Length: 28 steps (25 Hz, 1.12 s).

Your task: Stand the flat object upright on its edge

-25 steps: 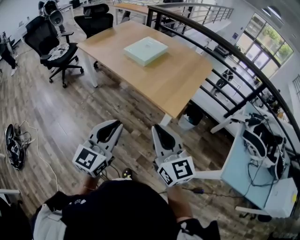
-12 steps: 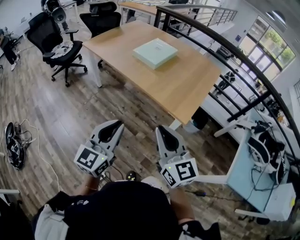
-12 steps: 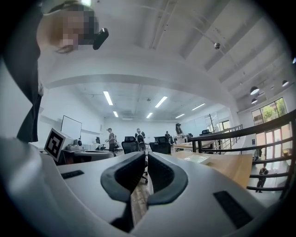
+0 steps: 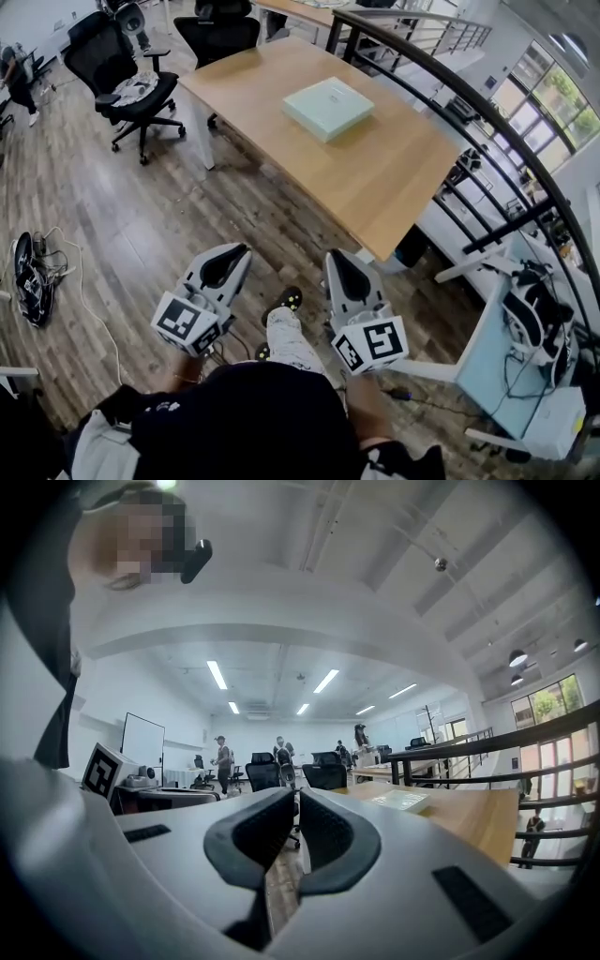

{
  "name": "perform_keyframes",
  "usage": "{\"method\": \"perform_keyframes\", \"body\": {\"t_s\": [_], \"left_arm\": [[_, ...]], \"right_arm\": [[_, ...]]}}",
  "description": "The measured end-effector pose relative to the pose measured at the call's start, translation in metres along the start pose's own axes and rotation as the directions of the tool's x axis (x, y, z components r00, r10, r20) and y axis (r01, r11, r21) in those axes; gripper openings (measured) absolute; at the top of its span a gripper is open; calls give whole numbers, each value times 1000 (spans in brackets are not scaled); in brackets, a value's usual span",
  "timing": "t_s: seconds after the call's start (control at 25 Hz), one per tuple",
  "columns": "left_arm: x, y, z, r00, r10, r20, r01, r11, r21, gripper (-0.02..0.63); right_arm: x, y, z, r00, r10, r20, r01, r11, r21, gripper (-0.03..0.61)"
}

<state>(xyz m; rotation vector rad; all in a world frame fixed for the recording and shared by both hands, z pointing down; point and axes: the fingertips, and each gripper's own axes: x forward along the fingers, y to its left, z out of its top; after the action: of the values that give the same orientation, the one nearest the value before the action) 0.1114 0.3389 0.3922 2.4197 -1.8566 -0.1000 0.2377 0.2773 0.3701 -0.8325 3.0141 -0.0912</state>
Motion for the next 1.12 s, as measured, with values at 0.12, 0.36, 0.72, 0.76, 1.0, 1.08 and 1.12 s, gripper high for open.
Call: {"method": "perform_keyframes", "body": {"t_s": [0.12,0.36,0.72,0.76,1.0,1.08,1.12], "left_arm": [[7,16,4,1000,25,-1,-25,1000,11,40],[30,52,10,997,78,-9,-77,997,24,40],[86,92,20,996,85,-25,-84,996,35,40],[92,97,22,996,88,-24,-87,996,35,40],[131,124,30,995,95,-29,-93,995,40,40],[145,133,31,995,97,-36,-95,994,44,40],[152,137,32,994,98,-41,-96,994,43,40]], "right_arm": [[19,-10,2,1000,13,14,-13,1000,9,29],[58,-38,5,999,29,39,-30,999,32,29],[112,-82,3,998,35,42,-38,997,65,29],[118,-88,4,998,35,43,-38,997,66,29],[157,-119,9,998,34,56,-38,996,85,29],[169,-130,8,998,34,54,-39,995,93,29],[174,-136,7,998,32,52,-37,994,98,29]]}}
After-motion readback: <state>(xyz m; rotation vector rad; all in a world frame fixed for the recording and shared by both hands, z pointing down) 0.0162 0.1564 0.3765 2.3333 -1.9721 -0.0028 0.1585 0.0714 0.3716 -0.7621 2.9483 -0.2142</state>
